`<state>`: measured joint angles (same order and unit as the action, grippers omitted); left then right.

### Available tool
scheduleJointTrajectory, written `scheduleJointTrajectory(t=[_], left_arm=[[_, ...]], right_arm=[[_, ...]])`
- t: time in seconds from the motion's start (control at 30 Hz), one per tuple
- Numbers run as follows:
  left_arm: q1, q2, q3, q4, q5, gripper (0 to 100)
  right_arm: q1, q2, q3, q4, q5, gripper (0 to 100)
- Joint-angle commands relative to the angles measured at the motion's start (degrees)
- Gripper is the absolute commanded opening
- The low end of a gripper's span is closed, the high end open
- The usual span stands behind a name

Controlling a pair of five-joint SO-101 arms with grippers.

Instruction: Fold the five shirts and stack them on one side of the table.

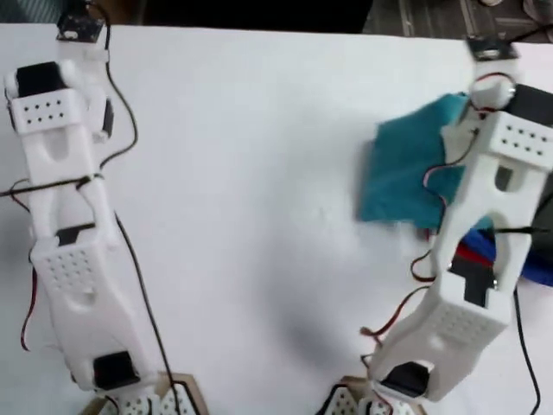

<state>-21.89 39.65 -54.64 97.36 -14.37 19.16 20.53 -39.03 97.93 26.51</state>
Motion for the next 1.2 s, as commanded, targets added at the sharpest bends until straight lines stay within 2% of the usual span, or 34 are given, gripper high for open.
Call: scheduleJointTrajectory(t=[0.0, 0.57, 0.9, 1.17], left_arm=[[-0.18, -3.96, 1.36, -2.29, -0.26, 3], [-0.18, -3.96, 2.15, -3.25, -0.09, 3], [-0.18, -3.96, 2.15, -3.25, -0.26, 3], [-0.18, -3.96, 2.15, -3.25, -0.35, 3]], right_arm=[[2.42, -4.44, -3.96, -0.13, 1.67, 2.0], [2.95, -4.88, -15.38, 0.04, 1.58, 2.0], [10.95, -4.26, -15.56, -0.22, 2.20, 2.0], [17.98, -4.18, -15.21, -3.03, 6.77, 2.0]])
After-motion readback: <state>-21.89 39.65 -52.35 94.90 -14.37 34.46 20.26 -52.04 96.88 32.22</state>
